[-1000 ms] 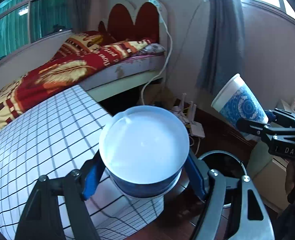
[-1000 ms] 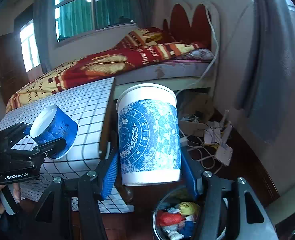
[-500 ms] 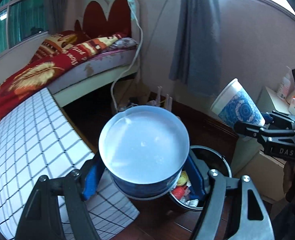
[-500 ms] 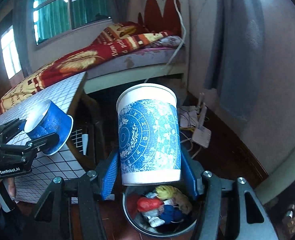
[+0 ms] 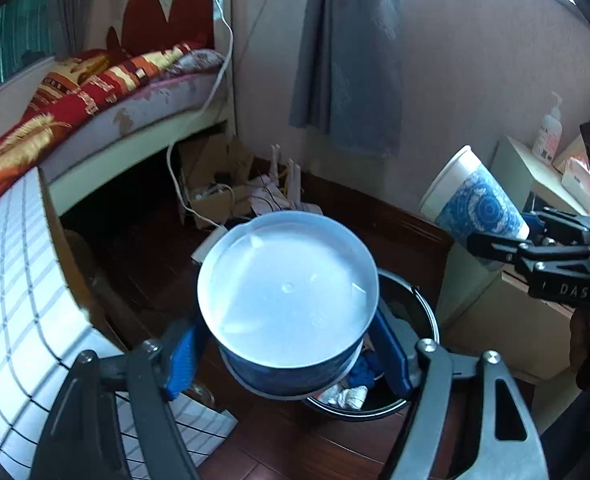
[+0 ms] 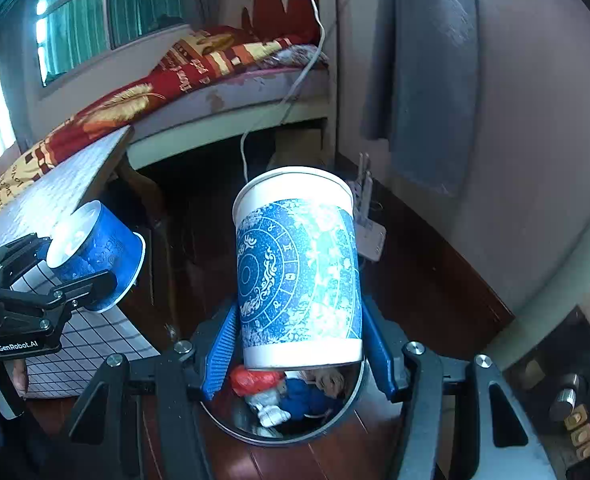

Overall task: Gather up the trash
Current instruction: 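Carry the blue tin cup and paper cup over the black bucket, then open both tools over the bucket to drop both cups in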

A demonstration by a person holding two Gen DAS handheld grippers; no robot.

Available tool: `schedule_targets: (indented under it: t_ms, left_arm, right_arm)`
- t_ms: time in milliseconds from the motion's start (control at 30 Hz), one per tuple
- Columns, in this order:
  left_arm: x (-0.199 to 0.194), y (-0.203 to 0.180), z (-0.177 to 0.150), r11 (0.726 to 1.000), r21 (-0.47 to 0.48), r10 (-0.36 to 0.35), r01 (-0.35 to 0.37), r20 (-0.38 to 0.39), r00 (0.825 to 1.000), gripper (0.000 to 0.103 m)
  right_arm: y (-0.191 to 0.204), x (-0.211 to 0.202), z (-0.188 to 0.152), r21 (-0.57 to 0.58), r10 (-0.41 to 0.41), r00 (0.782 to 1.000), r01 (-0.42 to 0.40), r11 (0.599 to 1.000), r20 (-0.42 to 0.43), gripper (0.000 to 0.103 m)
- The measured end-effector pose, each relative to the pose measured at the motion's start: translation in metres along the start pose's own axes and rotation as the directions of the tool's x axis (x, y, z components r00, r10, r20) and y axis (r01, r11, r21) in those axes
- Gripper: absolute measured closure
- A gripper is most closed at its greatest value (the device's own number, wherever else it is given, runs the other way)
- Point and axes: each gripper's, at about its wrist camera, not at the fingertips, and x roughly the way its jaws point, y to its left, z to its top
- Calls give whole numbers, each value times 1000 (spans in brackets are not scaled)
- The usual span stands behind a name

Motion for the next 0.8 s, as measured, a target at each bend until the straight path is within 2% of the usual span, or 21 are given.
schedule_targets:
  t_ms: [233,467,633,800]
  left_arm:
    - [22,-16,-15,998,-6,-55,54,-58,997,27]
    - [47,-25,-25,996,-15,-83,82,-104,991,27]
    - [76,-24,-33,993,-49,-118,111,-191,974,27]
    - [90,-21,-39,986,-83,-161,145,-228,960,27]
  right_arm:
    - [-10,15,-19,-28,-27,998,25,999,-55,43]
    - [-12,46,-38,-47,12,992,-18,999,-123,43]
    - [-7,77,-53,-99,26,979,-47,994,-202,43]
    - [-2,99,-59,-145,48,961,-91,985,-274,42]
